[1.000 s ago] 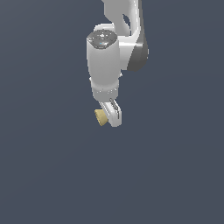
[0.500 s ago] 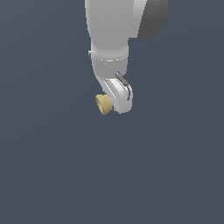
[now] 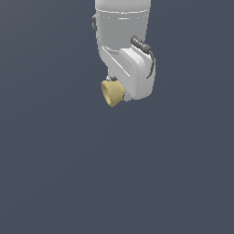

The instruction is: Pick up the object and move it to a goal position.

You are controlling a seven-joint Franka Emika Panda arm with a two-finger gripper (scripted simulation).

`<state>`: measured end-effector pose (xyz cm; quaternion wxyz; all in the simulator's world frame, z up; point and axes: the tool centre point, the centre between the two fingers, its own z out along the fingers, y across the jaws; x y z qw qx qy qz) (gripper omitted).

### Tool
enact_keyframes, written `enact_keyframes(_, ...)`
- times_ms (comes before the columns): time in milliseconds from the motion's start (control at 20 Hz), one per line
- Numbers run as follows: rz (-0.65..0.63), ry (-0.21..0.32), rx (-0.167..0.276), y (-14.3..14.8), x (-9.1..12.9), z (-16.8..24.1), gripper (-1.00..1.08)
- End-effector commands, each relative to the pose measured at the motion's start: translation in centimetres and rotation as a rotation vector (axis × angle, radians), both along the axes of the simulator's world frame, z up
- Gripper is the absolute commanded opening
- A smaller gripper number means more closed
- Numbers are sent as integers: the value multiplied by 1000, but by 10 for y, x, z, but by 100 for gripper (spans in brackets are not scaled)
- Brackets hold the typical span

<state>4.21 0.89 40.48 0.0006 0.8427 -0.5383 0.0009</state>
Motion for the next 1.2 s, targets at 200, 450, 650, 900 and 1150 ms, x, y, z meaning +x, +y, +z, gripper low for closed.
enact_keyframes(200, 1, 1, 0, 7, 9, 38, -100)
enact_keyframes(450, 2, 1, 1, 11, 14, 61, -100)
enact_keyframes(650, 2, 1, 1, 14, 18, 77, -100)
enact_keyframes(900, 2, 1, 2, 16, 22, 90, -100)
enact_keyframes(1150, 2, 1, 2, 17, 24, 97, -100)
